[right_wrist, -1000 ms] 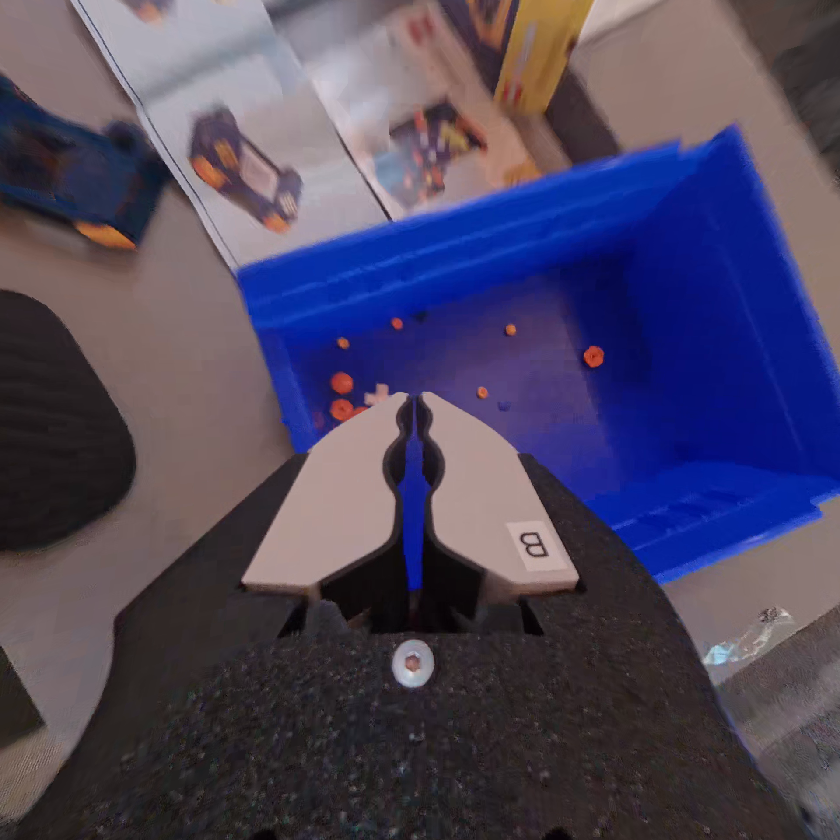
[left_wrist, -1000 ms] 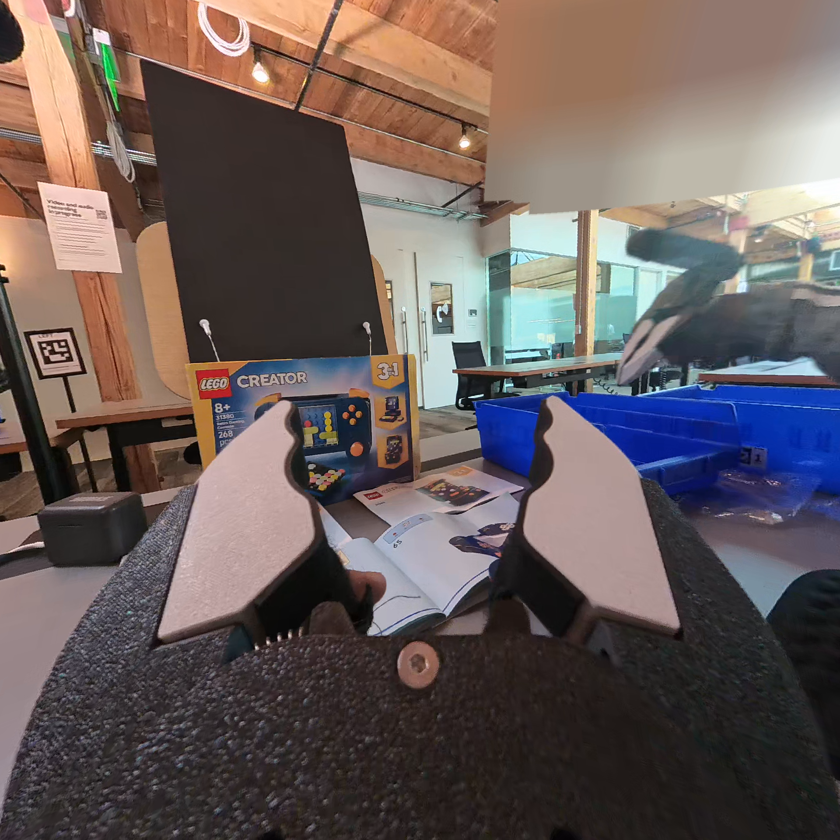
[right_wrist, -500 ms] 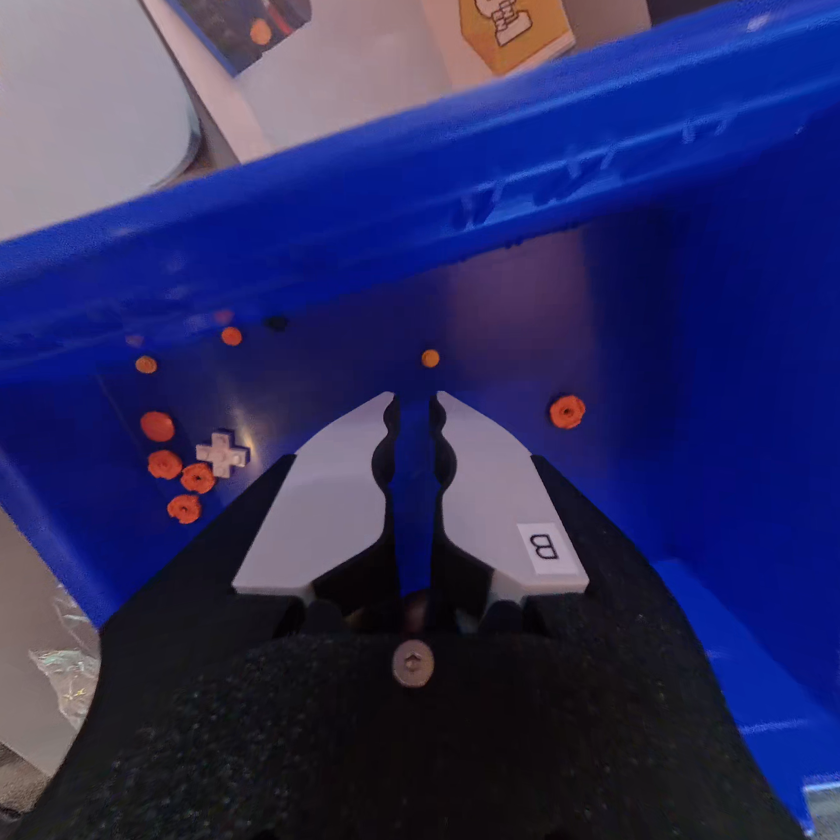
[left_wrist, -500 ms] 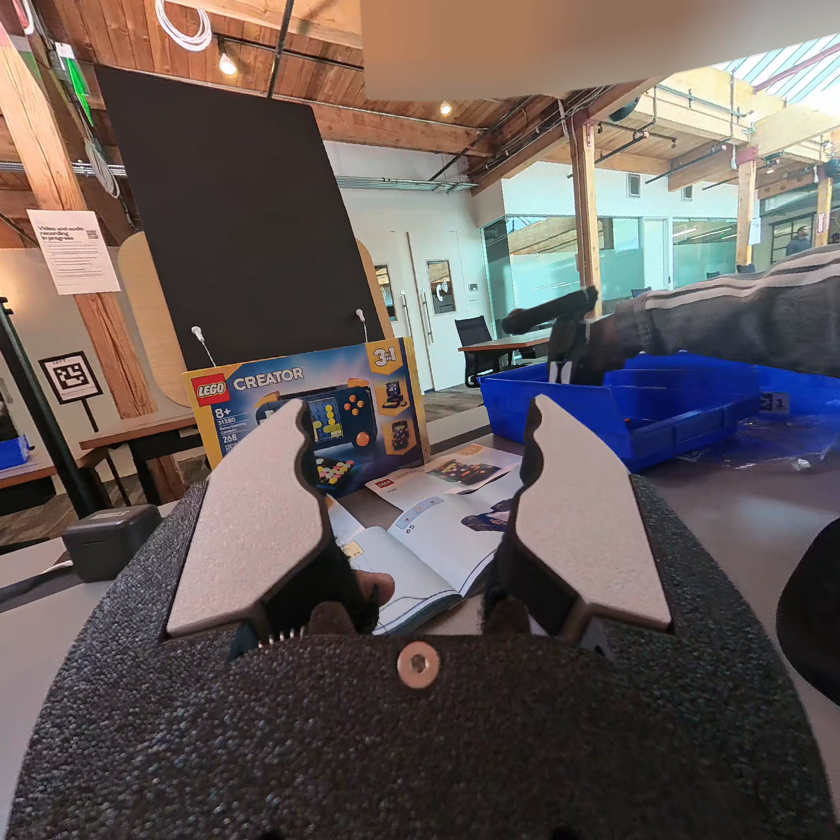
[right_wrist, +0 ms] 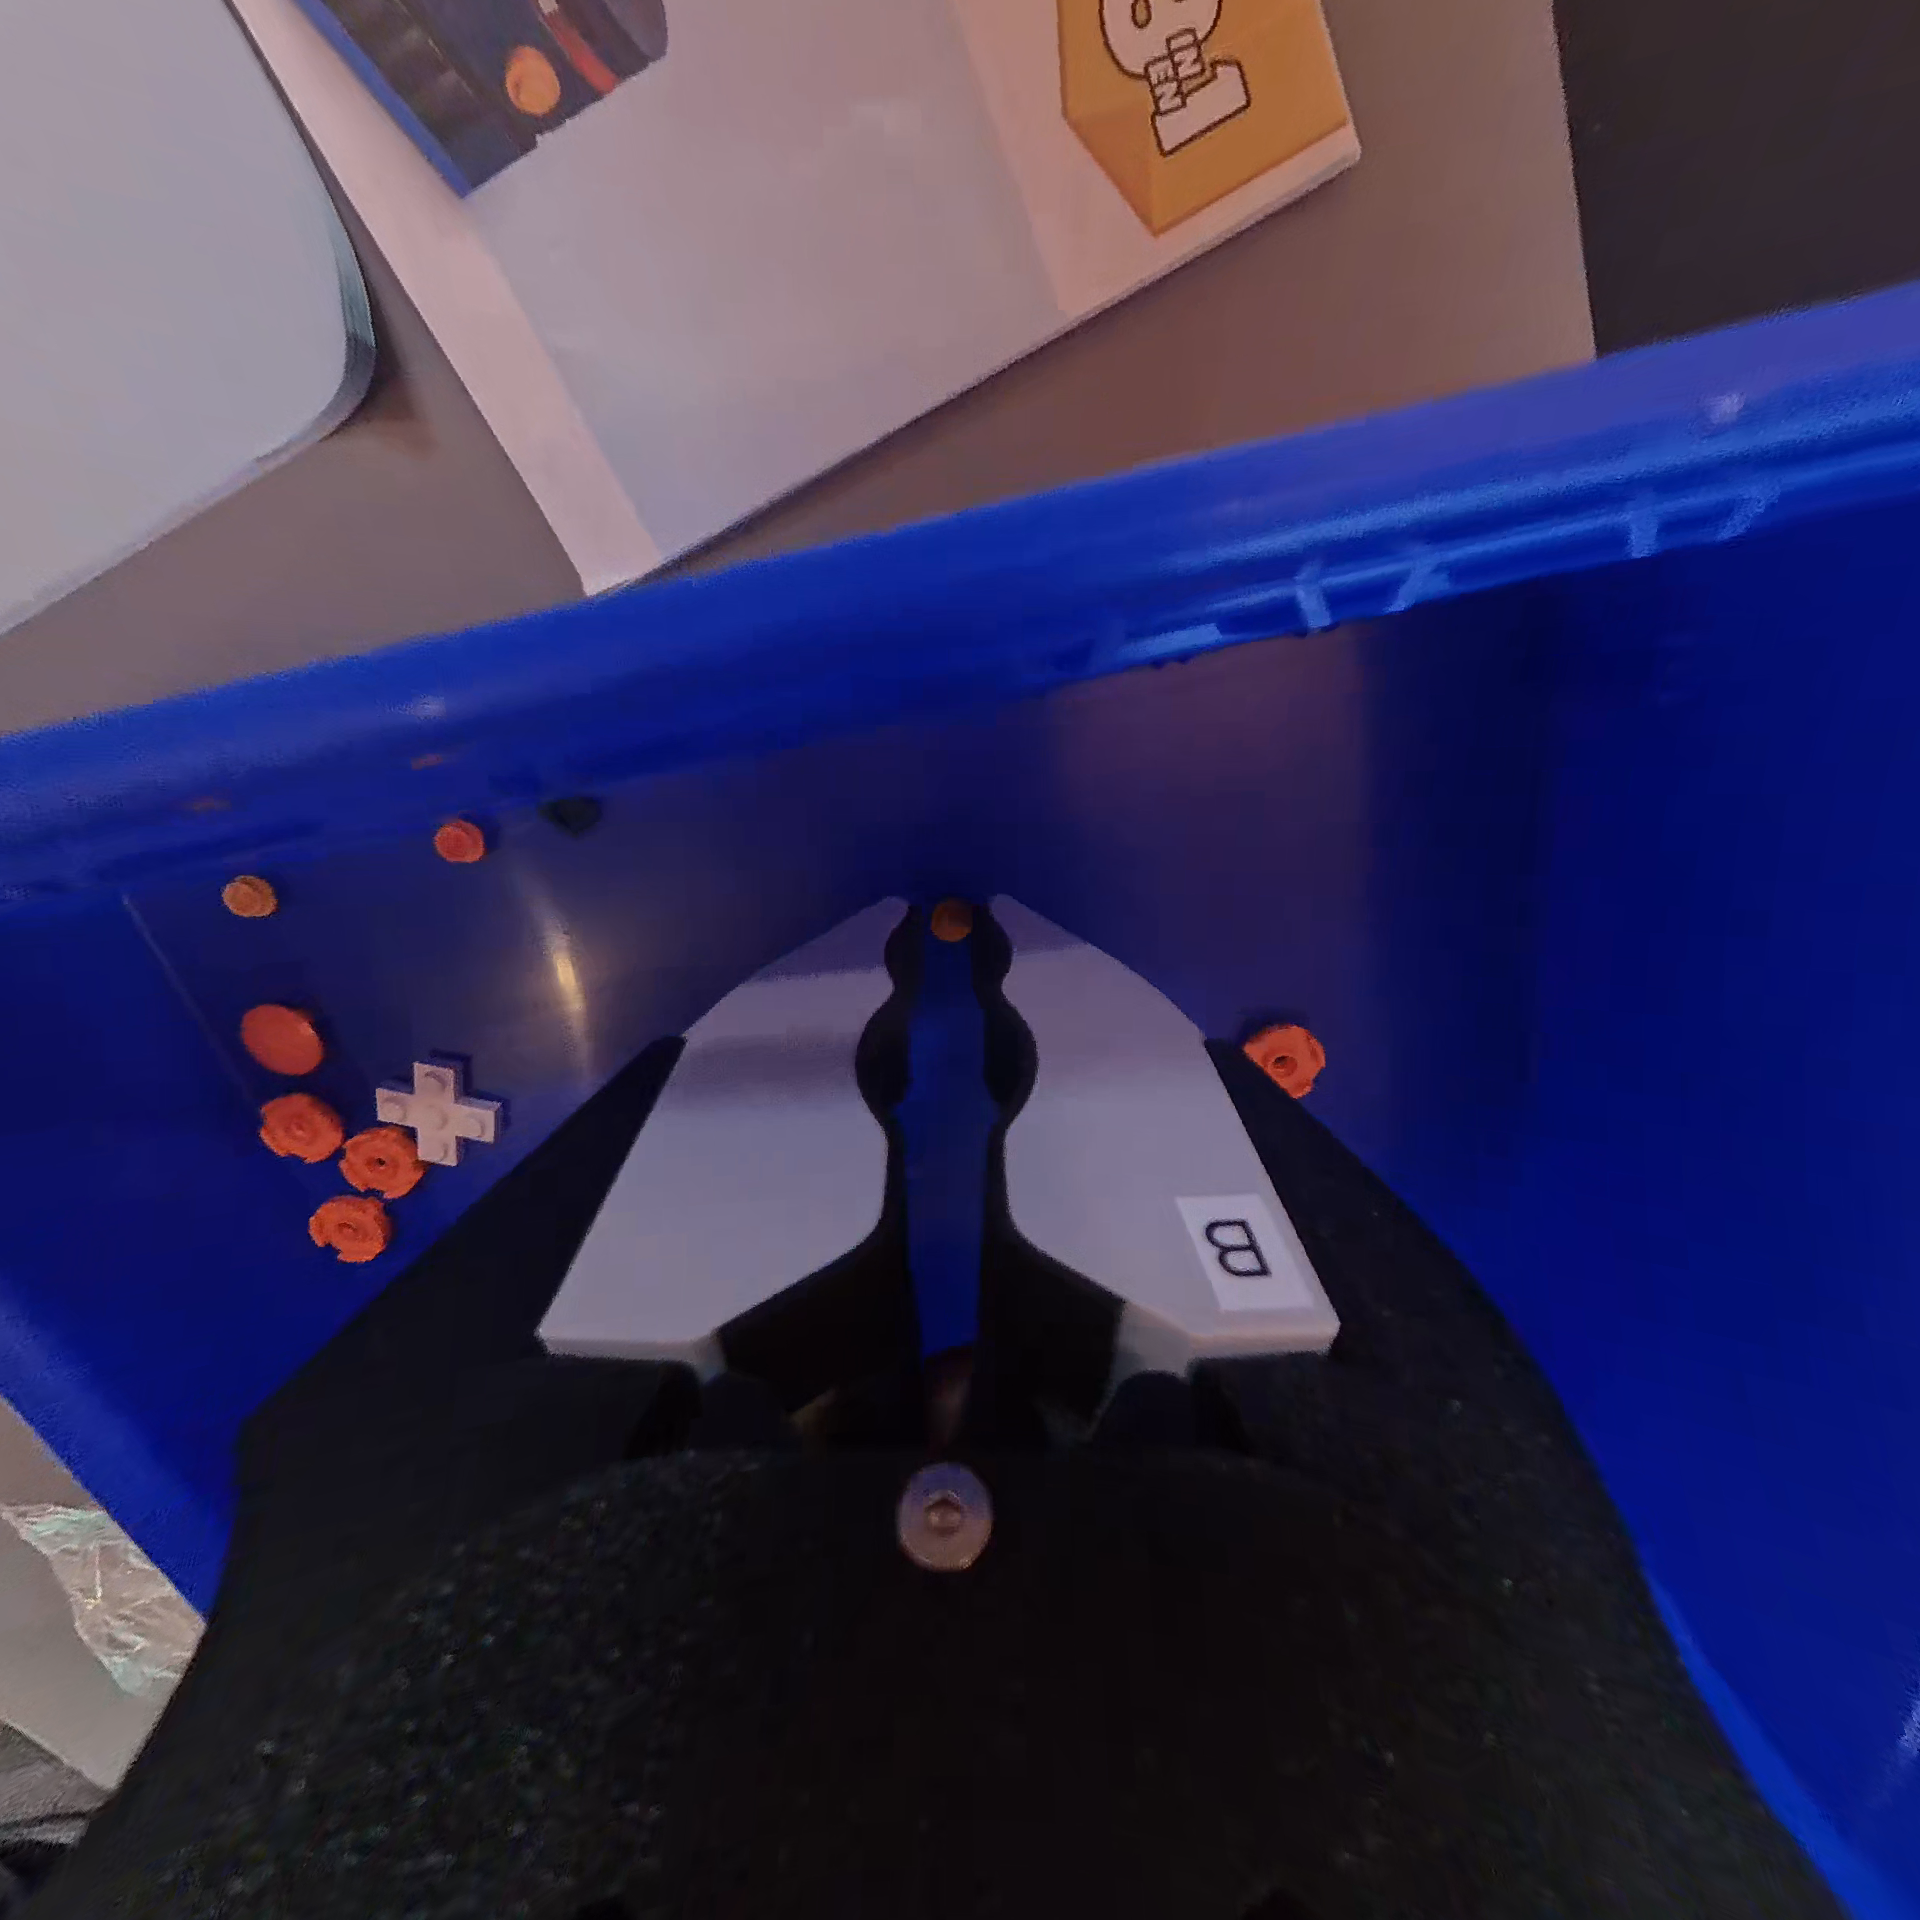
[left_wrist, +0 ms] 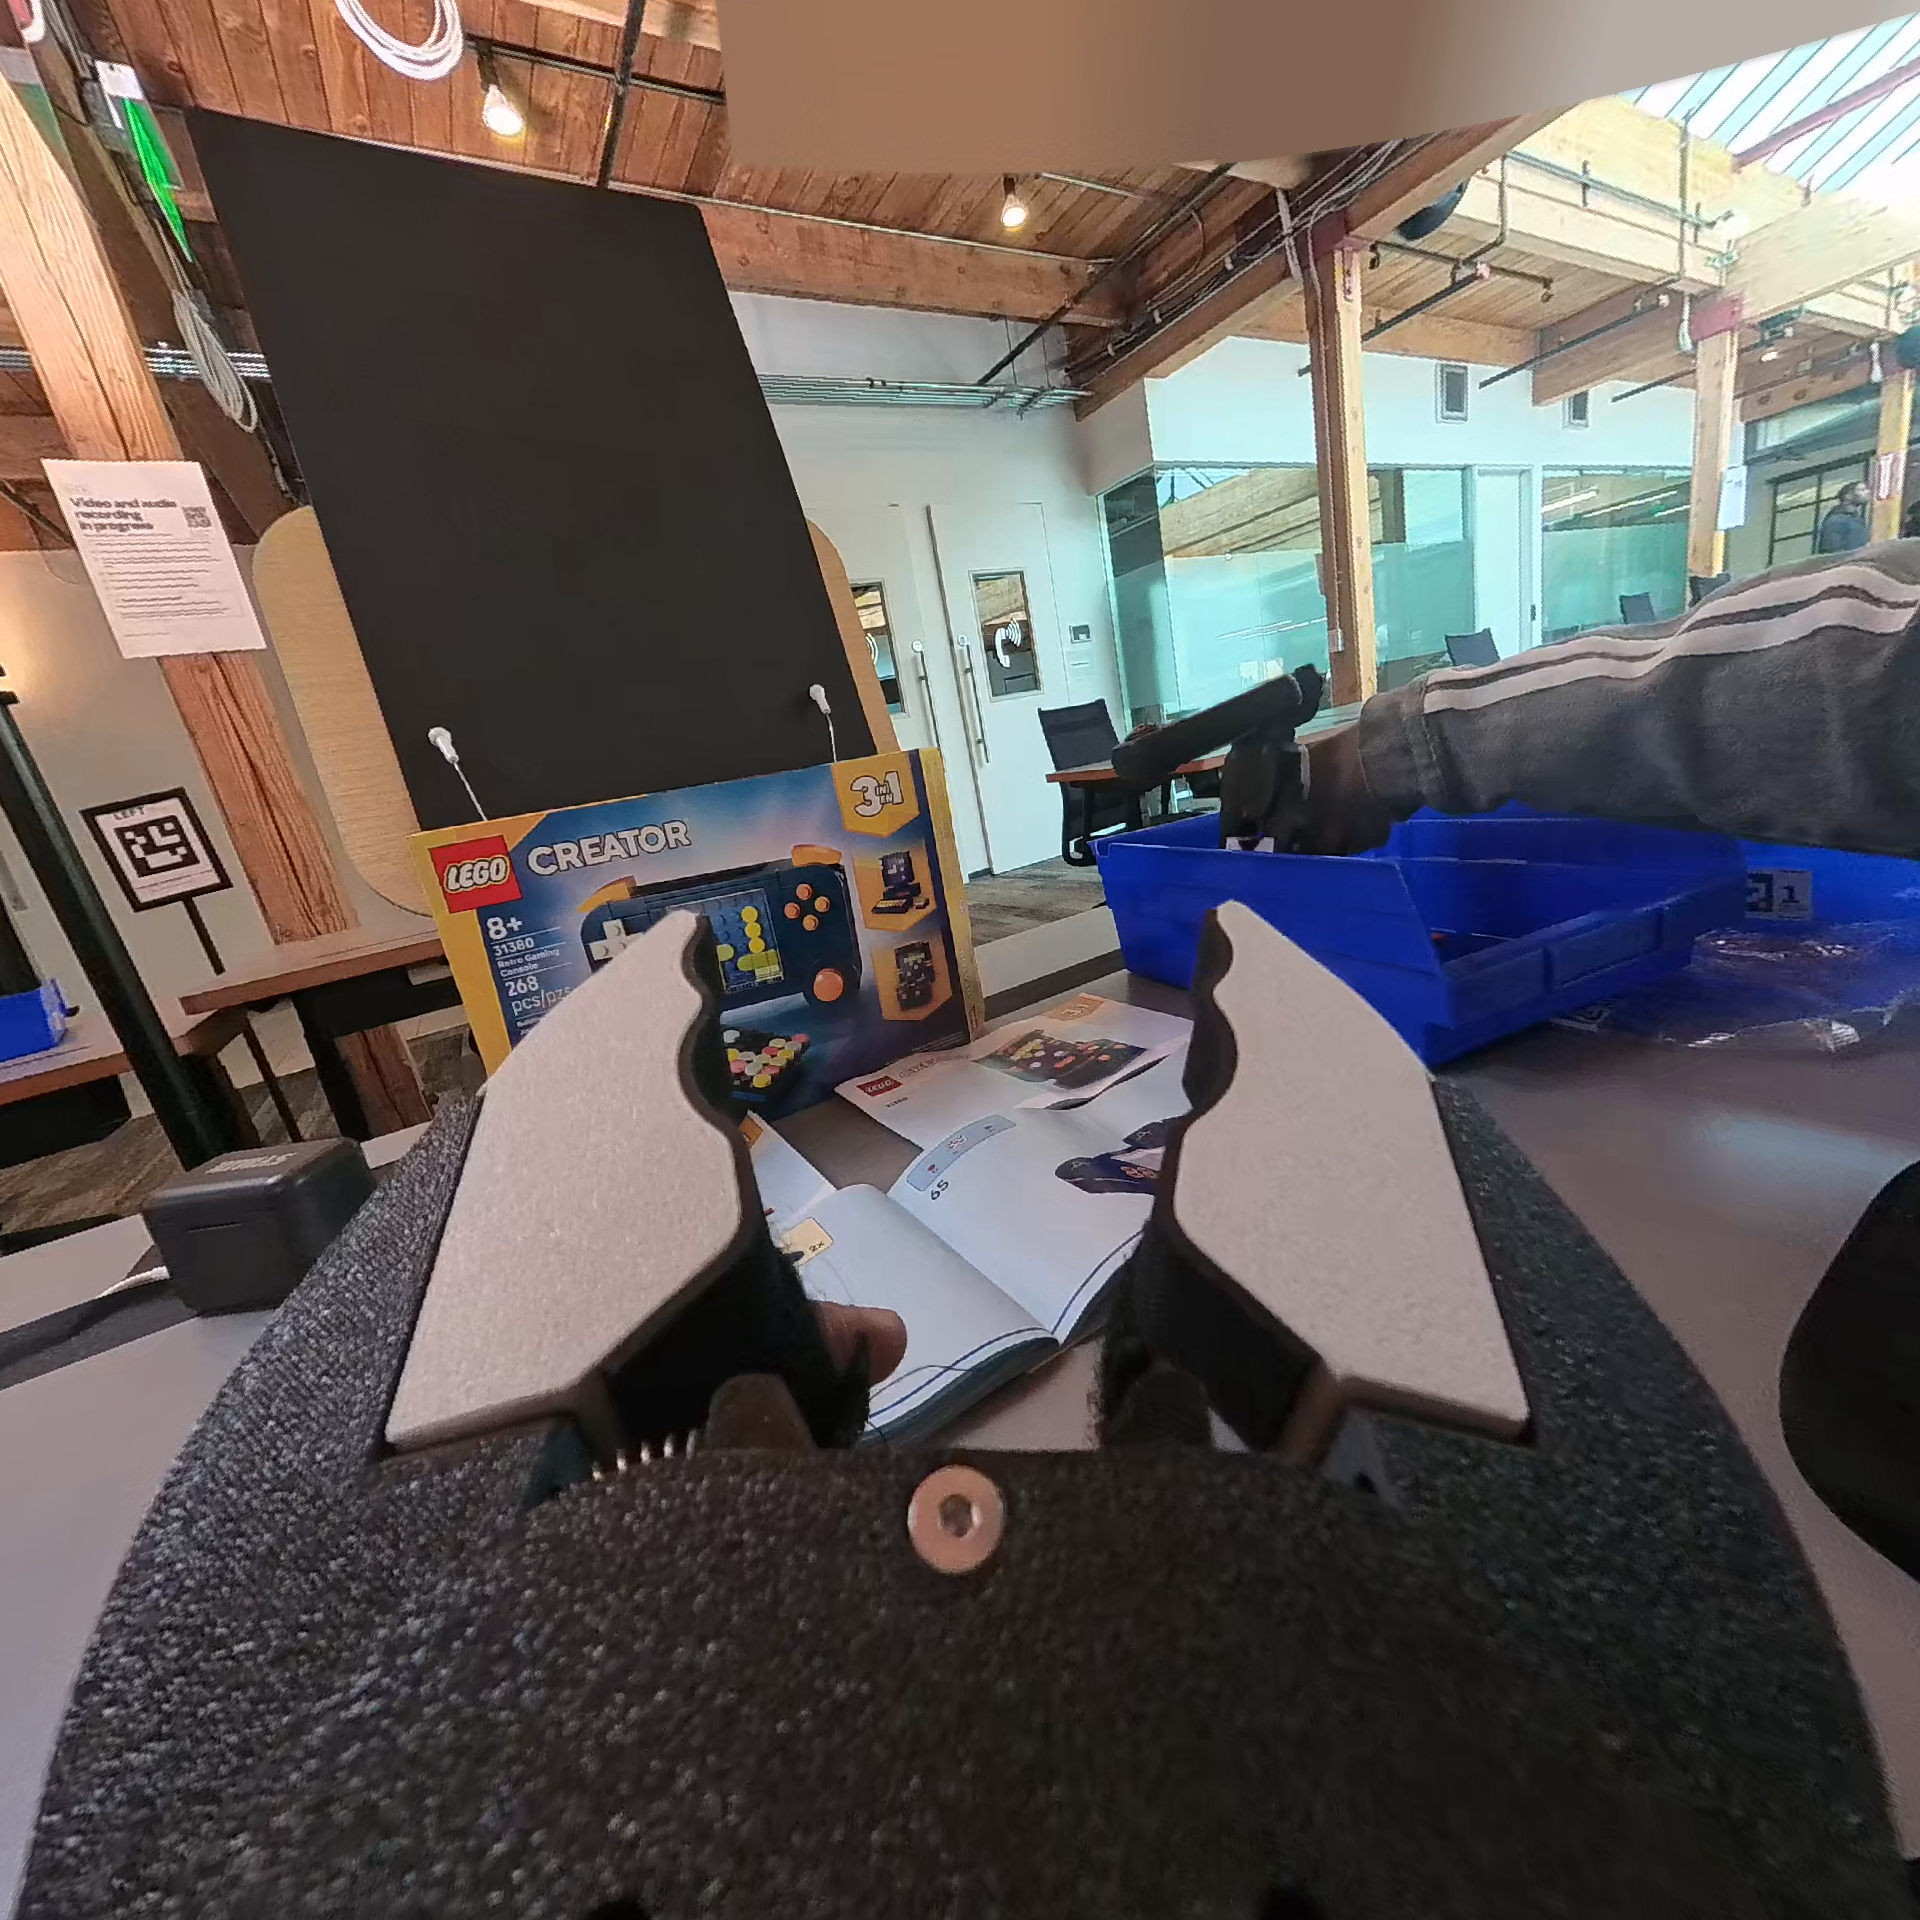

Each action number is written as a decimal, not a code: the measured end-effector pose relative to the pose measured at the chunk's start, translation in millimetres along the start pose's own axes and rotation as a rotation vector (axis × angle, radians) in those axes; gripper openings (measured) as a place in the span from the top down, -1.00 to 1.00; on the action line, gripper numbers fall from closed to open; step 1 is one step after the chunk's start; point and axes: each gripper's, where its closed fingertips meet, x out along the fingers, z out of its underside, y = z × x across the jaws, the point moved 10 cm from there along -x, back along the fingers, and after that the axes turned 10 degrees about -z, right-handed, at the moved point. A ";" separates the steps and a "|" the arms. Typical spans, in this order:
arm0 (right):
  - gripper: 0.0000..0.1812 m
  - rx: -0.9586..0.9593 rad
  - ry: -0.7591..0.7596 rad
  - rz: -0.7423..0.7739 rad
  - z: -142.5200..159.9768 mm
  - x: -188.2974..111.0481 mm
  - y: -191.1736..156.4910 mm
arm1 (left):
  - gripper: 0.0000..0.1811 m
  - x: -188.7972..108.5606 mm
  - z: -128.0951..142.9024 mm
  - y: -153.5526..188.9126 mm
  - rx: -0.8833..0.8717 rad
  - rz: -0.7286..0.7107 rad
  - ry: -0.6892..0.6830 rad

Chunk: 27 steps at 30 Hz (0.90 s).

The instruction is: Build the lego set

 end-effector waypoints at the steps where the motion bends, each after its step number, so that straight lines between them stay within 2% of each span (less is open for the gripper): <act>1: 0.92 0.005 -0.008 0.000 0.4 1.7 0.8 | 0.05 0.2 0.2 0.0 0.000 0.000 -0.002; 6: 0.92 -0.020 0.014 -0.004 3.4 -2.1 -2.0 | 0.05 0.6 0.9 0.2 0.000 0.004 -0.011; 9: 0.93 -0.024 0.121 -0.013 5.0 -25.4 -16.0 | 0.06 0.6 0.4 0.5 -0.002 0.009 -0.012; 12: 0.93 -0.158 0.295 -0.036 -2.2 -64.7 -62.5 | 0.11 -0.7 -2.3 0.3 -0.035 0.045 -0.029; 15: 0.93 -0.407 0.528 -0.102 -14.4 -100.6 -130.5 | 0.21 -1.7 -10.2 2.3 -0.118 0.210 -0.086; 17: 0.93 -0.533 0.587 -0.140 -24.0 -109.7 -169.6 | 0.21 -2.1 -13.9 4.7 -0.172 0.302 -0.145; 19: 0.93 -0.619 0.588 -0.166 -36.3 -109.5 -200.9 | 0.21 -6.4 -15.1 9.4 -0.154 0.368 -0.179; 23: 0.93 -0.717 0.539 -0.192 -67.8 -91.5 -251.7 | 0.25 -23.5 -12.5 12.5 -0.038 0.347 -0.187; 25: 0.93 -0.753 0.470 -0.200 -86.0 -67.9 -273.4 | 0.27 -32.0 -10.5 6.6 -0.049 0.272 -0.157; 27: 0.93 -0.774 0.402 -0.243 -103.5 -37.7 -293.7 | 0.35 -38.1 -11.7 -8.1 -0.102 0.124 -0.094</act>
